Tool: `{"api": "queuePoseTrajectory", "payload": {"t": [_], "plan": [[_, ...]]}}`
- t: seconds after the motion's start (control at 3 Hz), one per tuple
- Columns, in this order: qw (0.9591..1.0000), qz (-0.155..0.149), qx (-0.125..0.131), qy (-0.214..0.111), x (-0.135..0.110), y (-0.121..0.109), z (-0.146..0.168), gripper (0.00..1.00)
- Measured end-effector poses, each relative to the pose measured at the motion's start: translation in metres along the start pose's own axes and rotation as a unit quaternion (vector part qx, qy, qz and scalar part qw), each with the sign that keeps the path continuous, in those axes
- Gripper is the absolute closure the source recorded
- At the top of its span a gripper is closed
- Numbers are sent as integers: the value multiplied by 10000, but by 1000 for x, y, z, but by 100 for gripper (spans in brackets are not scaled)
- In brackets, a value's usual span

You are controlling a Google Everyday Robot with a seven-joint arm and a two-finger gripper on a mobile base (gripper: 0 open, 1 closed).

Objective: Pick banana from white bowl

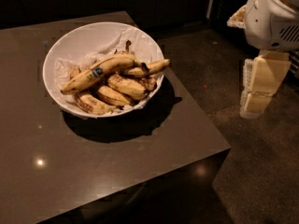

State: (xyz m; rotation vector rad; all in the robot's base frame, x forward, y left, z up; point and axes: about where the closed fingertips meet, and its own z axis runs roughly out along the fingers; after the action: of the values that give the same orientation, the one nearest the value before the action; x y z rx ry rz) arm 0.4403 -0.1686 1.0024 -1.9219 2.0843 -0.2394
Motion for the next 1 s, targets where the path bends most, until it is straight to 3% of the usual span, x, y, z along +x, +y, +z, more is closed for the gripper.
{"api": "queuePoseTrajectory", "payload": {"t": [0.67,1.0], "plan": [[9968,-709,165,-336,-81,-44,-13,0],[9914,-1231,-98,-433,-131,-58,3,0]]}}
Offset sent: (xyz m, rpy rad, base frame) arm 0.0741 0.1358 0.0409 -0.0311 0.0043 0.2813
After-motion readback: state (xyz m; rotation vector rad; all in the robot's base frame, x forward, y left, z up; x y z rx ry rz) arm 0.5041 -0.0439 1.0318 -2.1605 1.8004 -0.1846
